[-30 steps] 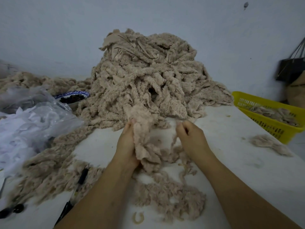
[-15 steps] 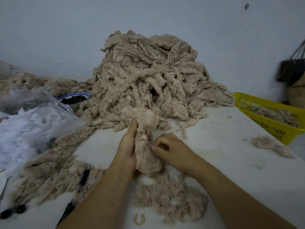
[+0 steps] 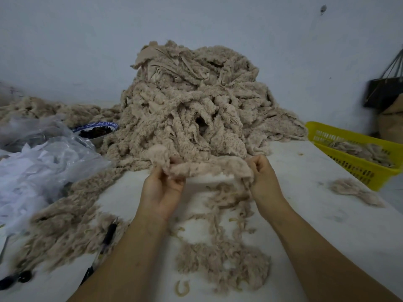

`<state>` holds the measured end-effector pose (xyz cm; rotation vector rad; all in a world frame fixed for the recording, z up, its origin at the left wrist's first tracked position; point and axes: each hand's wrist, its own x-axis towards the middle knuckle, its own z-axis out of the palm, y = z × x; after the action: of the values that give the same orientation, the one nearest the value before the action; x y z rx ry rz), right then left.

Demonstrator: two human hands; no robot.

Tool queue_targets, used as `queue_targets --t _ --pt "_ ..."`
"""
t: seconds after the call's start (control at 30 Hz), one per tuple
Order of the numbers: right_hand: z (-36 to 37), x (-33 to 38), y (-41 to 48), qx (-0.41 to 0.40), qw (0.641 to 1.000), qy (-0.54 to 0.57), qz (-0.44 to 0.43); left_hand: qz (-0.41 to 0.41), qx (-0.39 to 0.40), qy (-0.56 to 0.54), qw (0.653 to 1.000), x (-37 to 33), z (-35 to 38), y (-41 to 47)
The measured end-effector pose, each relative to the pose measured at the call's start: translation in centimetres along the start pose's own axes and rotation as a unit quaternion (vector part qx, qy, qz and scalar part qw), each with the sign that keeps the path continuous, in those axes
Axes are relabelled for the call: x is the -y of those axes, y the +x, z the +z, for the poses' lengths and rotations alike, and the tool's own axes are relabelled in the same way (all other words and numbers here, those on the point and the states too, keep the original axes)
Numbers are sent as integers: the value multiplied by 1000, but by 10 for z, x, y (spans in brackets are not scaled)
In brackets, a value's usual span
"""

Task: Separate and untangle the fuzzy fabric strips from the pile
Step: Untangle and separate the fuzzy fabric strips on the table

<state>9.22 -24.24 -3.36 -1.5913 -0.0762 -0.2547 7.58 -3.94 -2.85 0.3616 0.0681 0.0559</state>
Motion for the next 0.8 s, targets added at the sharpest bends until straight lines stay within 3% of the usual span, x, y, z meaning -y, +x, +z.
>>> queue_targets --t 0.1,0.3,0.4,0.43,0.47,0.5,0.57,0.6,0.63,0.67,0.73,0.77,0.8 --pt "-5 -1 6 -37 998 36 44 -4 23 -27 999 -3 -2 0" --pt "-13 -6 13 2 978 160 133 -10 7 54 998 -3 -4 -3" --pt "-13 -6 14 -5 974 178 142 35 -40 191 980 -1 0 -5" --pt "-14 -6 15 -7 974 177 145 52 -50 305 949 2 2 -7" --pt "-15 -4 15 -10 973 181 146 68 -44 443 893 6 3 -10" --pt "-16 -2 15 -12 971 192 142 81 -7 574 815 11 5 -14" --pt "-18 3 16 -22 977 170 126 82 139 765 623 22 8 -20" --pt "-19 5 15 -31 982 144 122 80 190 822 531 28 7 -21" --pt "-20 4 16 -41 982 137 120 91 215 853 468 31 7 -19" --pt "-20 3 16 -45 976 167 130 115 218 867 433 33 6 -17" --pt "-19 -2 16 -46 962 230 142 182 185 871 417 31 2 -11" --pt "-19 -4 17 -47 962 232 138 214 150 867 425 29 0 -7" --pt "-18 -4 16 -39 963 234 130 238 103 845 468 26 -2 -4"
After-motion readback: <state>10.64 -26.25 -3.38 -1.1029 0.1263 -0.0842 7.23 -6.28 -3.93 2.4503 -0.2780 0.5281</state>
